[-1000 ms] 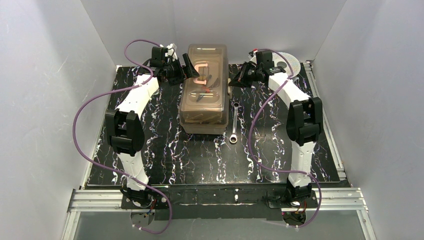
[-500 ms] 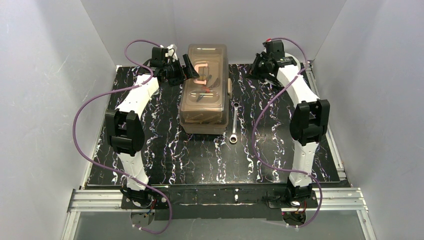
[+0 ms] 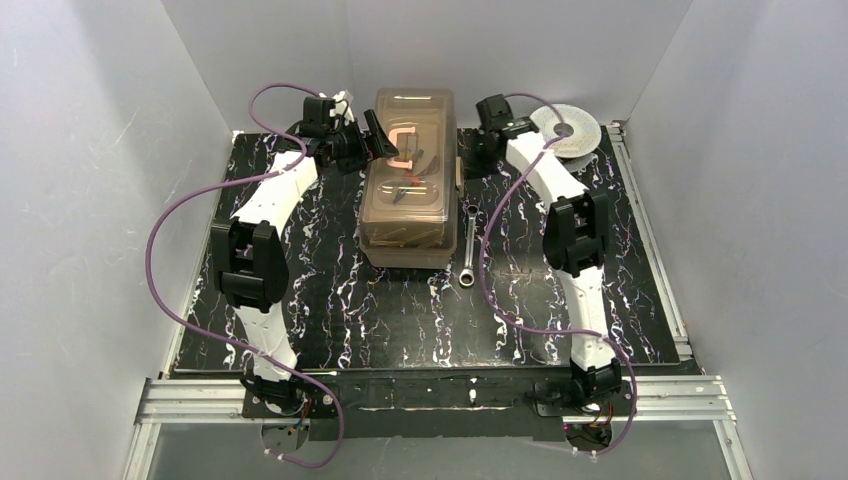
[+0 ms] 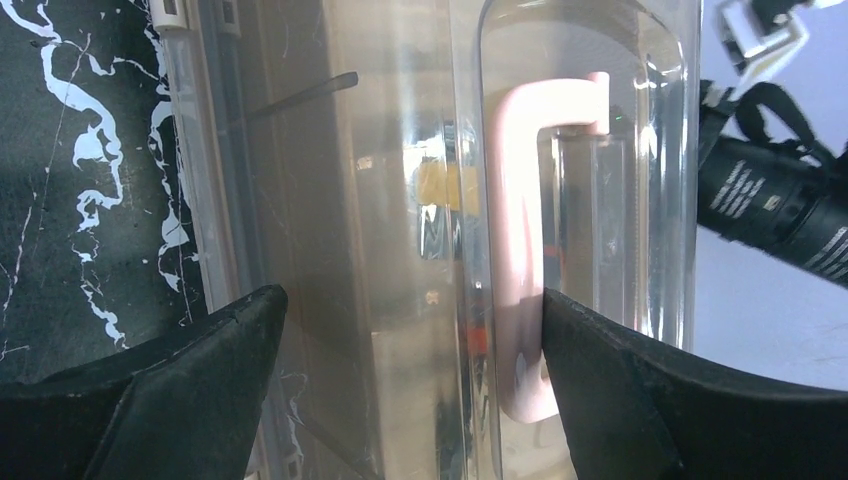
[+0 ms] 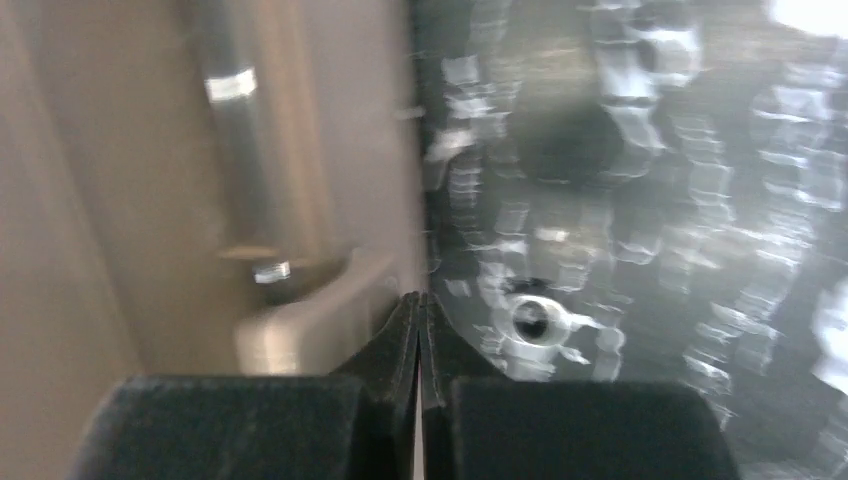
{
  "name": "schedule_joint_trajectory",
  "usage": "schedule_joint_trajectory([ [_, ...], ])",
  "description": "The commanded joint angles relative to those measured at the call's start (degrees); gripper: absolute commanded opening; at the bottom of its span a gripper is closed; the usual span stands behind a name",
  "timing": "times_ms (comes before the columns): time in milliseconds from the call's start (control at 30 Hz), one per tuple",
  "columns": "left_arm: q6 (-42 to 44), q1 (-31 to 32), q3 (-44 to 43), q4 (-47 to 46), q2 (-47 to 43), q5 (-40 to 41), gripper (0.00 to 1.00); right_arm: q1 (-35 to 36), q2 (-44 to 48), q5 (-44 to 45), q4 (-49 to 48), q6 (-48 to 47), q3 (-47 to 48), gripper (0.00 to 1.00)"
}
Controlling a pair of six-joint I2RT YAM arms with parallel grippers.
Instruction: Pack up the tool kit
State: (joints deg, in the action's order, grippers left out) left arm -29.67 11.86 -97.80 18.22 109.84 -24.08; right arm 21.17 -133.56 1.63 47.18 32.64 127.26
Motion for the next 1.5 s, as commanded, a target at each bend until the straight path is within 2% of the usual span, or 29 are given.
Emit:
schedule_joint_trajectory([
  [0,-2.15,1.64,2.89,0.02,0.19,-6.02,0.94,5.16,-0.5,-28.85,-20.6,6.6,-3.95,0.01],
  [100,-3.01,1.72,4.43,-1.45,0.12,-6.67,0.93,5.45,-0.21,-34.93,-27.35,9.41,-6.07,0.01],
  [333,-3.29,1.99,6.11,-2.64,-0.59,-6.82,0.94,3.5,4.5,-30.3,-26.59,7.25,-11.12,0.01],
  [633,1.77,1.87,0.48,4.97,-6.42,-0.48,0.98,-3.41,20.89,-25.18,-28.89,2.28,-27.34,0.01],
  [767,3.28,1.16,-0.19,6.62,-12.52,2.91,0.98,-6.4,29.23,-22.94,-29.04,-0.07,-33.94,0.01],
  [867,3.2,0.53,3.98,5.48,-19.94,8.5,0.98,-7.88,36.87,-19.12,-30.69,-2.74,-41.03,0.01],
  [1033,0.05,-0.37,18.47,0.52,-35.03,29.41,0.98,-9.34,51.24,-10.71,-38.66,-6.1,-55.89,0.03],
  [1133,0.03,-0.6,26.38,1.16,-41.1,42.44,0.98,-9.93,56.35,-8.85,-40.3,-7.83,-60.65,0.1],
  [1200,1.39,-0.71,34.92,-3.25,-45.4,47.64,0.98,-9.96,59.23,-6.09,-40.5,-10.27,-62.47,0.14],
  [1233,2.23,-0.75,38.65,-5.54,-47.48,49.66,0.99,-9.89,61.6,-5.17,-44.92,-11.08,-64.97,0.24],
  [1267,3.15,-0.7,42.62,-8.96,-49.51,51.08,1.0,-9.91,63.35,-6.43,-48.59,-12.62,-68.67,0.6],
  [1300,4.43,-0.74,46.56,-13.05,-51.4,51.81,1.0,-9.9,64.64,-9.71,-57.58,-15.53,-73.48,0.68],
  [1367,7.49,-0.7,54.26,-23.32,-54.23,52.72,1.0,-9.84,67.18,-19.6,-63.58,-27.36,-80.18,0.74],
  [1400,9.09,-0.71,57.77,-28.34,-54.85,52.96,1.0,-9.79,68.31,-21.27,-64.07,-29.97,-82.2,0.76],
  [1467,12.02,-0.75,62.76,-35.47,-53.84,53.55,1.0,-9.89,70.19,-17.66,-65.16,-28.33,-85.08,0.79],
])
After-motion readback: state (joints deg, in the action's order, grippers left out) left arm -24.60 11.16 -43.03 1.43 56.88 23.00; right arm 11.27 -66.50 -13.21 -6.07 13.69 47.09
